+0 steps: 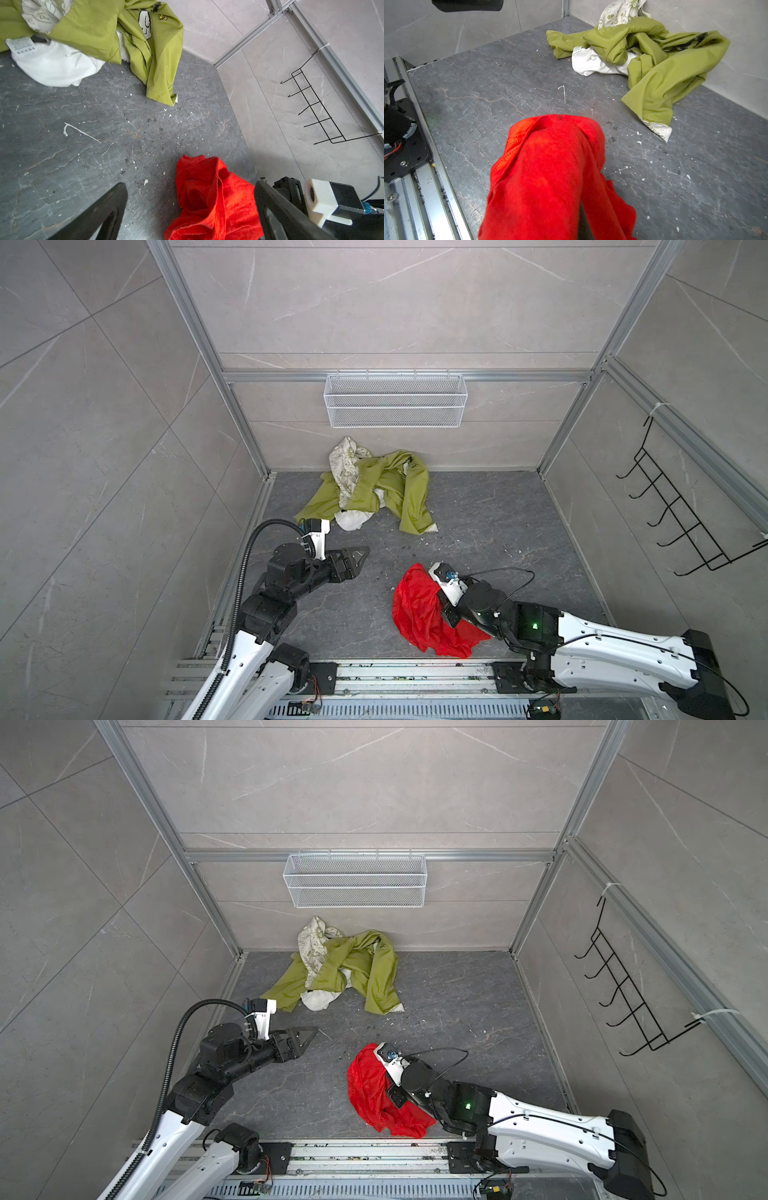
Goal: Pick out a specific cloth from the pile
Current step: 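Lower the red cloth with the right gripper onto the table near the robot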
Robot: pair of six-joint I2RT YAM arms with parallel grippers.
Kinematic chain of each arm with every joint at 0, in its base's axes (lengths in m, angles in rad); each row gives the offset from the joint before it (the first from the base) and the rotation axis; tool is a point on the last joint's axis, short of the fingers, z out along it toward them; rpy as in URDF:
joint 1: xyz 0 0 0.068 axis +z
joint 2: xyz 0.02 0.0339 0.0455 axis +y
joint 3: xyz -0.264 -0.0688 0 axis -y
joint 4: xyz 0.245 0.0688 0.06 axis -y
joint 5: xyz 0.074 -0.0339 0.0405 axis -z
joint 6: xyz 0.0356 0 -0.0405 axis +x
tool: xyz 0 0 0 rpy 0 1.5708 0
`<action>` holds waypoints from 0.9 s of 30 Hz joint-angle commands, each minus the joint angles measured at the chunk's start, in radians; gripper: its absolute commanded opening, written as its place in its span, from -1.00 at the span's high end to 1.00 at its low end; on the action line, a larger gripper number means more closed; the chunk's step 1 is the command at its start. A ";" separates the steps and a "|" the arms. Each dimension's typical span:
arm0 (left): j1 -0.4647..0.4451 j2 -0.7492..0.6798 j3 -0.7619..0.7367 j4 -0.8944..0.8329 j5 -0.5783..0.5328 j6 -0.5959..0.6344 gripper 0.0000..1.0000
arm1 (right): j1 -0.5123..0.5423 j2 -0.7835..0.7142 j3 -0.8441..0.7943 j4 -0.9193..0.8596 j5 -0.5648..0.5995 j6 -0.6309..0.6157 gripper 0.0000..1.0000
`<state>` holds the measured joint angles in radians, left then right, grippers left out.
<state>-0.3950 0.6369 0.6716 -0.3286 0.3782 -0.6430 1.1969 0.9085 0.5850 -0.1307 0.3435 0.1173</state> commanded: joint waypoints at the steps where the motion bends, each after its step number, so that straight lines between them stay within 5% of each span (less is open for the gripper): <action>1: -0.006 -0.015 -0.018 0.002 0.050 -0.035 -0.94 | 0.009 0.017 -0.043 0.079 -0.044 0.022 1.00; 27: -0.008 -0.235 -0.298 0.010 0.028 -0.238 -0.92 | 0.012 0.222 -0.165 0.304 -0.135 0.026 1.00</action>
<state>-0.3996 0.4442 0.3927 -0.3374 0.3996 -0.8265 1.2041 1.1114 0.4408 0.1356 0.2188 0.1219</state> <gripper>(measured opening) 0.959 0.062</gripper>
